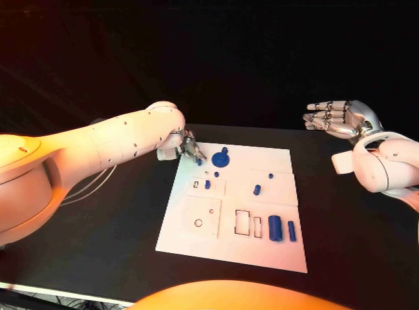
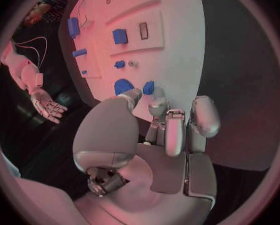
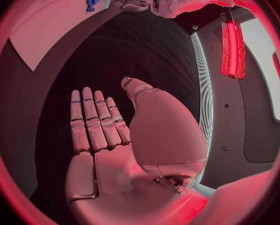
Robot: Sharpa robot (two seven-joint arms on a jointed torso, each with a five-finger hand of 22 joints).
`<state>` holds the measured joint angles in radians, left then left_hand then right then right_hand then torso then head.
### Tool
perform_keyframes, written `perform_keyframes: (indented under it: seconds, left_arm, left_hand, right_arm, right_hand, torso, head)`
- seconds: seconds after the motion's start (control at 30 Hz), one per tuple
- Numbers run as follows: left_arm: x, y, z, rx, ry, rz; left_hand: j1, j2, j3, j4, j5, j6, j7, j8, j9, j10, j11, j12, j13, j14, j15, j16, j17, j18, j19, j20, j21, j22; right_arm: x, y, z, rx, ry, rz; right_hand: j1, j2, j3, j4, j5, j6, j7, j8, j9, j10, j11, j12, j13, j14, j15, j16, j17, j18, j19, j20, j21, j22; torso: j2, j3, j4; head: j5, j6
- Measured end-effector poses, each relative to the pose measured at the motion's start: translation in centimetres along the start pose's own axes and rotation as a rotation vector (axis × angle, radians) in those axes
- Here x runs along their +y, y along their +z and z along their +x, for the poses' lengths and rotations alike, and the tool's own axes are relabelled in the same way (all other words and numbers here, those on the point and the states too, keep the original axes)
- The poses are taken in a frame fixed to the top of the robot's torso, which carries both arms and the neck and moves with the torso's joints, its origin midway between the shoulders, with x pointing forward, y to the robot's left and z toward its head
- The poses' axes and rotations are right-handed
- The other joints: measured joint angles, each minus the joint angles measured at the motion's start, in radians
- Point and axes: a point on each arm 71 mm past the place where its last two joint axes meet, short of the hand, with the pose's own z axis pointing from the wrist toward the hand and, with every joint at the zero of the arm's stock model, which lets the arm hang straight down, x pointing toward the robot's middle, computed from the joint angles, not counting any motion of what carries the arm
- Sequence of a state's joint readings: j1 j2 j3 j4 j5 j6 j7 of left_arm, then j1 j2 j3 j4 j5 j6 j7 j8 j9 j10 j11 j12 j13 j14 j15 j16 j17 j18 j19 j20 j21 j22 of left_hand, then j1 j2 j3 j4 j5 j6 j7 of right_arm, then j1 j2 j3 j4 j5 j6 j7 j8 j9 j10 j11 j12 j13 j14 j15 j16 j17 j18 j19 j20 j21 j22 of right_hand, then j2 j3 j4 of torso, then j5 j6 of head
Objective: Assemble the parts on the task board
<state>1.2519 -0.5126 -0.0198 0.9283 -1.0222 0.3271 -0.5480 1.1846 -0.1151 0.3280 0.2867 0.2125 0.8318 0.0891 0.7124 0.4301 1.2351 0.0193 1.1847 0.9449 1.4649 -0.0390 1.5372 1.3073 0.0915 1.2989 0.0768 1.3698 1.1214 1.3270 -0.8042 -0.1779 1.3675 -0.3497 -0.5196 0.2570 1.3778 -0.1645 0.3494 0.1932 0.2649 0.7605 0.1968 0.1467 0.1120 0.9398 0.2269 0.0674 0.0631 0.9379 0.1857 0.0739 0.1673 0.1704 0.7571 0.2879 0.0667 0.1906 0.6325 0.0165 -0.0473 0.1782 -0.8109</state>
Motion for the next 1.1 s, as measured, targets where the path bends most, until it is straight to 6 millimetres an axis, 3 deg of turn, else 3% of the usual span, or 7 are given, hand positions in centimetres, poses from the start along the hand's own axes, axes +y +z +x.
perform_keyframes:
  seconds: [0.43, 0.53, 0.67, 0.73, 0.83, 1.1]
  left_arm:
    - [0.0, 0.0, 0.1, 0.011, -0.015, 0.005]
    - [0.0, 0.0, 0.1, 0.013, -0.019, 0.006]
    - [0.1, 0.0, 0.1, 0.017, -0.027, 0.009]
    - [0.2, -0.1, 0.1, 0.02, -0.033, 0.012]
    - [0.5, -0.2, 0.1, 0.023, -0.043, 0.016]
    - [1.4, -1.3, 0.4, 0.023, -0.068, 0.047]
  left_hand:
    - [0.063, 0.002, 0.044, -0.005, 0.0, 0.013, -0.006, 0.0, 0.0, 0.006, -0.006, 0.0, 0.001, 0.0, 0.0, 0.004, 0.0, 0.0, 0.004, -0.004, 0.0, 0.005]
    - [0.104, 0.007, 0.086, -0.017, 0.0, 0.017, -0.01, -0.002, 0.001, 0.011, -0.011, 0.0, 0.001, 0.003, -0.003, 0.004, 0.0, 0.0, 0.005, -0.005, 0.0, 0.007]
    - [0.144, -0.009, 0.189, -0.051, -0.006, 0.017, -0.015, 0.019, 0.009, 0.018, -0.018, 0.0, 0.001, 0.002, -0.013, 0.01, 0.0, 0.0, 0.007, -0.015, 0.004, 0.014]
    - [0.151, -0.015, 0.218, -0.022, -0.007, 0.01, -0.018, 0.02, 0.009, 0.022, -0.021, 0.0, 0.0, 0.002, -0.013, 0.01, 0.0, 0.0, 0.007, -0.015, 0.005, 0.019]
    - [0.151, -0.015, 0.236, -0.007, -0.004, 0.004, -0.016, 0.046, 0.009, 0.025, -0.021, 0.0, -0.001, 0.002, -0.013, 0.01, 0.0, 0.0, 0.007, -0.015, 0.009, 0.024]
    - [0.132, -0.034, 0.271, -0.004, -0.004, 0.004, -0.016, 0.074, 0.009, 0.033, -0.021, 0.0, 0.002, 0.002, -0.013, 0.014, 0.0, 0.0, 0.014, -0.022, 0.013, 0.034]
  right_arm:
    - [0.0, 0.0, 0.0, 0.0, 0.0, -0.001]
    - [0.0, 0.0, 0.0, 0.001, 0.0, -0.001]
    - [0.0, 0.0, 0.0, 0.001, 0.0, -0.001]
    - [0.0, 0.0, 0.0, 0.001, 0.0, -0.001]
    - [0.0, 0.0, 0.0, 0.001, 0.0, -0.001]
    - [-0.1, -0.1, -0.3, -0.004, -0.001, 0.001]
  right_hand:
    - [0.0, 0.0, 0.0, 0.0, 0.0, 0.0, 0.0, 0.0, 0.0, 0.0, 0.0, 0.0, 0.0, 0.0, 0.0, 0.0, 0.0, 0.0, 0.0, 0.0, 0.0, 0.0]
    - [0.0, 0.0, 0.0, 0.0, 0.0, 0.0, 0.0, 0.0, 0.0, 0.0, 0.0, 0.0, 0.0, 0.0, 0.0, 0.0, -0.001, 0.0, 0.0, 0.0, 0.0, -0.001]
    - [0.0, 0.0, 0.0, 0.0, 0.0, 0.0, 0.0, 0.0, 0.0, 0.0, 0.0, 0.0, 0.0, 0.0, 0.0, 0.0, -0.001, 0.0, 0.0, 0.0, 0.0, -0.001]
    - [0.0, 0.0, 0.0, 0.0, 0.0, 0.0, 0.0, 0.0, 0.0, 0.0, 0.0, 0.0, 0.0, 0.0, 0.0, 0.0, -0.001, 0.0, 0.0, 0.0, 0.0, -0.001]
    - [0.0, 0.0, 0.0, 0.0, 0.0, 0.0, 0.0, 0.0, 0.0, 0.0, 0.0, 0.0, 0.0, 0.0, 0.0, 0.0, -0.001, 0.0, 0.0, 0.0, 0.0, -0.001]
    - [0.0, 0.0, 0.0, 0.0, 0.0, 0.0, 0.0, 0.0, 0.0, 0.0, 0.0, 0.0, 0.0, 0.0, 0.0, 0.0, -0.001, 0.0, 0.0, 0.0, 0.0, -0.002]
  torso:
    - [0.0, 0.0, -0.0002]
    - [0.0, 0.0002, -0.0002]
    - [0.0, 0.0006, -0.0004]
    - [0.0, 0.0006, -0.0004]
    - [-0.001, 0.0009, -0.0005]
    - [-0.002, 0.0012, 0.0008]
  head:
    - [0.0, -0.003]
    - [0.0, -0.004]
    - [0.001, -0.006]
    - [0.002, -0.006]
    - [0.002, -0.006]
    - [0.001, -0.007]
